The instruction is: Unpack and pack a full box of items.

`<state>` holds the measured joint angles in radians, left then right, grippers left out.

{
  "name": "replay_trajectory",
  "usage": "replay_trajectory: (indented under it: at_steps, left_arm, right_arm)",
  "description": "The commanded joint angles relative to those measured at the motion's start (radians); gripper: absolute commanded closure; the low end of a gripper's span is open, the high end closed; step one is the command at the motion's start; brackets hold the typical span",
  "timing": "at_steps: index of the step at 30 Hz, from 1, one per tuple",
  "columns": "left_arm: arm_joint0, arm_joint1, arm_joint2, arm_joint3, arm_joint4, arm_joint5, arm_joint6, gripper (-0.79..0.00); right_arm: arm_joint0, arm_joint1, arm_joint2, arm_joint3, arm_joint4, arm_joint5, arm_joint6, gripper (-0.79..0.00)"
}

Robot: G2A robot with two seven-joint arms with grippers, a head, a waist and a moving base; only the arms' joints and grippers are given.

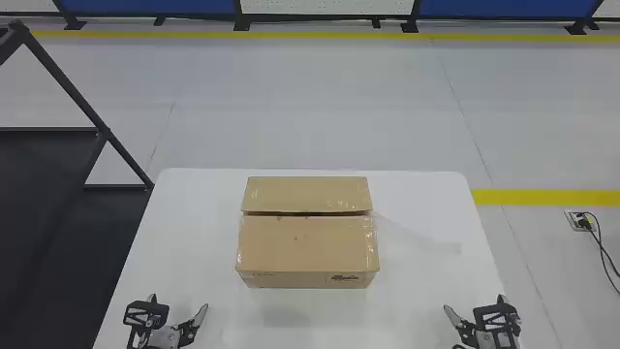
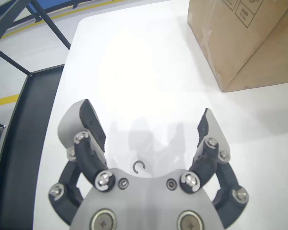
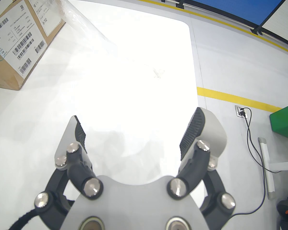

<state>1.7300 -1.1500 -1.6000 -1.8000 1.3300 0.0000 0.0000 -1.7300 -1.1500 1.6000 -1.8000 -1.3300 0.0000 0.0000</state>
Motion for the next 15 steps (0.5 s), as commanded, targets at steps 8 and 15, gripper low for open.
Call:
replay_trajectory:
  at_steps: [8,15]
  left_arm:
    - [0.000,0.000,0.000,0.000,0.000,0.000,0.000,-0.785]
    - [-0.026,-0.001,-0.012,0.011,-0.075,-0.065,-0.003,-0.785]
  right_arm:
    - [0.000,0.000,0.000,0.000,0.000,0.000,0.000,-0.785]
    - [0.021,0.002,0.014,-0.029,0.094,-0.121,0.058,-0.785]
